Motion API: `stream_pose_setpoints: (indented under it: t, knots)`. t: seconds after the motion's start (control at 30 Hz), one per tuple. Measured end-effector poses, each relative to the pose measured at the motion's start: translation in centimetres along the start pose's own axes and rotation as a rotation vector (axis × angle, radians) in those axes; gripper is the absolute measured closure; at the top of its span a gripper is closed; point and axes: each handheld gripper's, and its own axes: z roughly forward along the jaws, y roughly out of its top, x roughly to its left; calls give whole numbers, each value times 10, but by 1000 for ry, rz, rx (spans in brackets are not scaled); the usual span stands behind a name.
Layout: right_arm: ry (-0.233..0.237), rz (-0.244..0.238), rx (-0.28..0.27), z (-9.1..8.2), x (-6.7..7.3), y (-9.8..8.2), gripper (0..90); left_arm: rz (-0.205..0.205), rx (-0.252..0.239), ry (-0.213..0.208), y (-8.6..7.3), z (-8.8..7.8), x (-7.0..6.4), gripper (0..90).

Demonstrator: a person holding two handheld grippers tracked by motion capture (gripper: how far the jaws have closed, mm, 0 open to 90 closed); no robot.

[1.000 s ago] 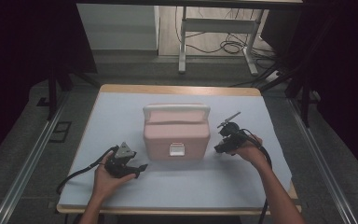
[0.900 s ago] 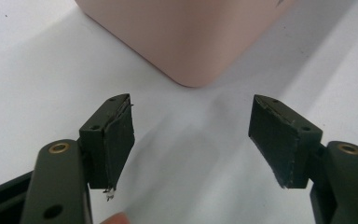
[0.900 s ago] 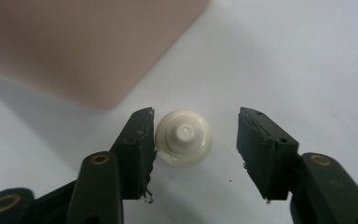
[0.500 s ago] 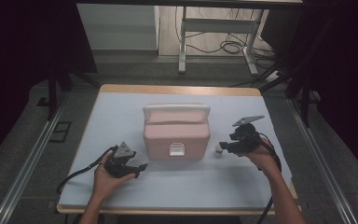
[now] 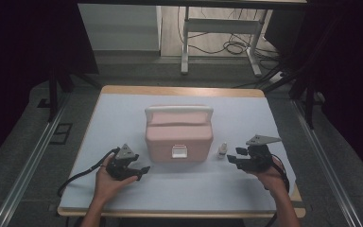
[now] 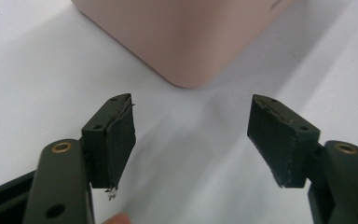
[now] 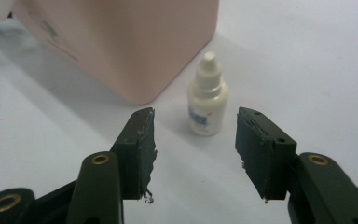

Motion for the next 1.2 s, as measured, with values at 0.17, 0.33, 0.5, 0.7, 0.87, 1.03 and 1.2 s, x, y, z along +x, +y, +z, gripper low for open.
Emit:
stream_pose_setpoints:
  t: [0.17,0.33,0.5,0.7,0.87,1.03,1.2]
  knots:
    - [26,13,-29,2,7,-14,484,-9,-6,-3,0,1,-1,338]
    - [50,11,-43,11,15,-27,487,-5,-17,6,0,-1,-1,342]
    - [65,-3,-21,23,22,-33,486,-10,-13,6,-1,1,-2,343]
    - [66,-9,-21,27,24,-36,482,-9,-12,6,-1,1,-2,342]
    - [69,-8,-33,27,25,-38,474,-4,-13,14,-1,-1,-1,342]
    - [72,-20,-33,30,28,-39,457,8,-13,12,-1,-4,-2,336]
    - [84,-29,-25,33,31,-40,447,22,-14,24,1,-10,4,321]
